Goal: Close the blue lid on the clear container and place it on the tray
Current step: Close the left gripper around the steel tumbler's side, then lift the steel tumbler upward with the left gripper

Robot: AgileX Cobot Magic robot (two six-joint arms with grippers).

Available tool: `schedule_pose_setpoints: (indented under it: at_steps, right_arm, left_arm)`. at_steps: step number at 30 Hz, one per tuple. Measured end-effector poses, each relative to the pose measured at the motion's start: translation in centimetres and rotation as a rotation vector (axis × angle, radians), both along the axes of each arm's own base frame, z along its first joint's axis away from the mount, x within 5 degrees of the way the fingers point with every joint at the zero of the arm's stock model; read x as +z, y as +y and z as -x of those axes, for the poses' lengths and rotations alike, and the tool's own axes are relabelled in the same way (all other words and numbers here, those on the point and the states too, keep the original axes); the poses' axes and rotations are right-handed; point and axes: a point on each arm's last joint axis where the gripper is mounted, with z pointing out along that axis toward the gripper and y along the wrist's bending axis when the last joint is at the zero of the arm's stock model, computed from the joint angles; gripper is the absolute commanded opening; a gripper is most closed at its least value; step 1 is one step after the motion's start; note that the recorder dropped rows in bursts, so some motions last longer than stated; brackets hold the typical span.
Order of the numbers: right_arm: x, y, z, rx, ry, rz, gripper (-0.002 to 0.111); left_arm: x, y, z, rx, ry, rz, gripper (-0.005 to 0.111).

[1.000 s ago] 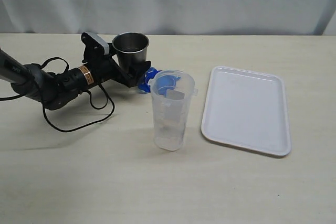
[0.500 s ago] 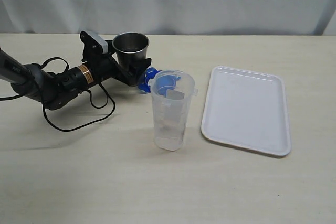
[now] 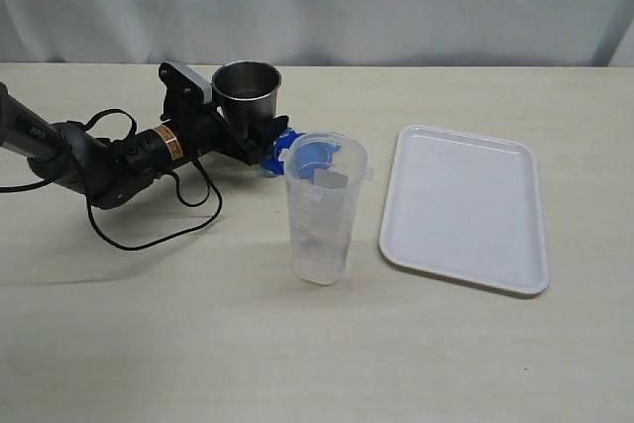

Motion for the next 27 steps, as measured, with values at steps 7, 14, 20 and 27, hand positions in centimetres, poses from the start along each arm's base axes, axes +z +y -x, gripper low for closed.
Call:
schedule_pose_setpoints:
  at_steps: [7,14,20,27]
  right_arm:
    - [0.0,0.0,0.0,0.0,0.0,0.0,0.004]
    - [0.0,0.0,0.0,0.0,0.0,0.0,0.004]
    - [0.0,0.0,0.0,0.0,0.0,0.0,0.004]
    - [0.0,0.0,0.0,0.0,0.0,0.0,0.004]
  left_arm:
    - [0.02,0.04,-0.03,0.006,0.0,0.004,0.104]
    - [0.31,-0.04,-0.01,-0.002,-0.025,0.024,0.104]
    - [0.41,-0.07,0.0,-0.006,-0.034,0.03,0.104]
    - [0.41,-0.07,0.0,-0.006,-0.034,0.03,0.104]
